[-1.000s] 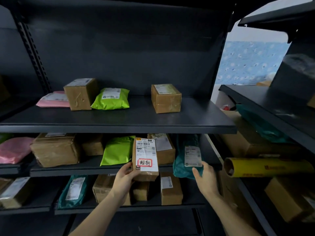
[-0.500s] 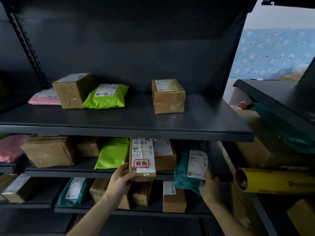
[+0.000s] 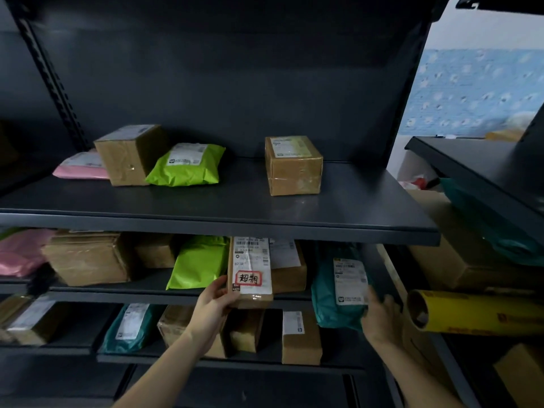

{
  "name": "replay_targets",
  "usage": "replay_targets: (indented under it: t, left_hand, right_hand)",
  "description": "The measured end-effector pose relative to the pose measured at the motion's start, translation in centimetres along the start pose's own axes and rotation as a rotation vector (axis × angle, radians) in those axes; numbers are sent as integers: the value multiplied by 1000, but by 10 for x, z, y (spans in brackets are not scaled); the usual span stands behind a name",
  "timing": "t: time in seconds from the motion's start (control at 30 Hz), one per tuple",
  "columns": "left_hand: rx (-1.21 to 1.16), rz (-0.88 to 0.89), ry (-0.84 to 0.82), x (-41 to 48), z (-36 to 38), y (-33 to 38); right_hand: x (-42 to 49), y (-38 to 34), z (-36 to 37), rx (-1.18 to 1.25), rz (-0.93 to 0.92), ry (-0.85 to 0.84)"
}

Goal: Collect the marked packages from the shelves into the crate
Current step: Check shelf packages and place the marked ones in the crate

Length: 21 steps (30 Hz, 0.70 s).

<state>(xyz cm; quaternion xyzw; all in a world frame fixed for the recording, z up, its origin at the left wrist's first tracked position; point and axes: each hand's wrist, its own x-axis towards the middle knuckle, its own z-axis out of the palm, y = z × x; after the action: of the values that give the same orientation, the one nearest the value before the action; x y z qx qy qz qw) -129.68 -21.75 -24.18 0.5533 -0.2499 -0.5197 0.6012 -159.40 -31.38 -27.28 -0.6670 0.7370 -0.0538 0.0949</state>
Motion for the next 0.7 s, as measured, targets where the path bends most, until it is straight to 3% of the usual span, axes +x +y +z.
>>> replay_targets:
  t: [0.23, 0.53, 0.7]
  left_hand:
    - [17, 12, 8, -8, -6, 10]
    - [63, 12, 49, -18, -33, 5]
    - [28, 13, 128, -17, -53, 0]
  right_hand:
    - [-10, -27, -9, 20, -77, 66]
    - [-16, -91, 3, 443, -191, 66]
    - [-9, -128, 8, 300, -220, 2]
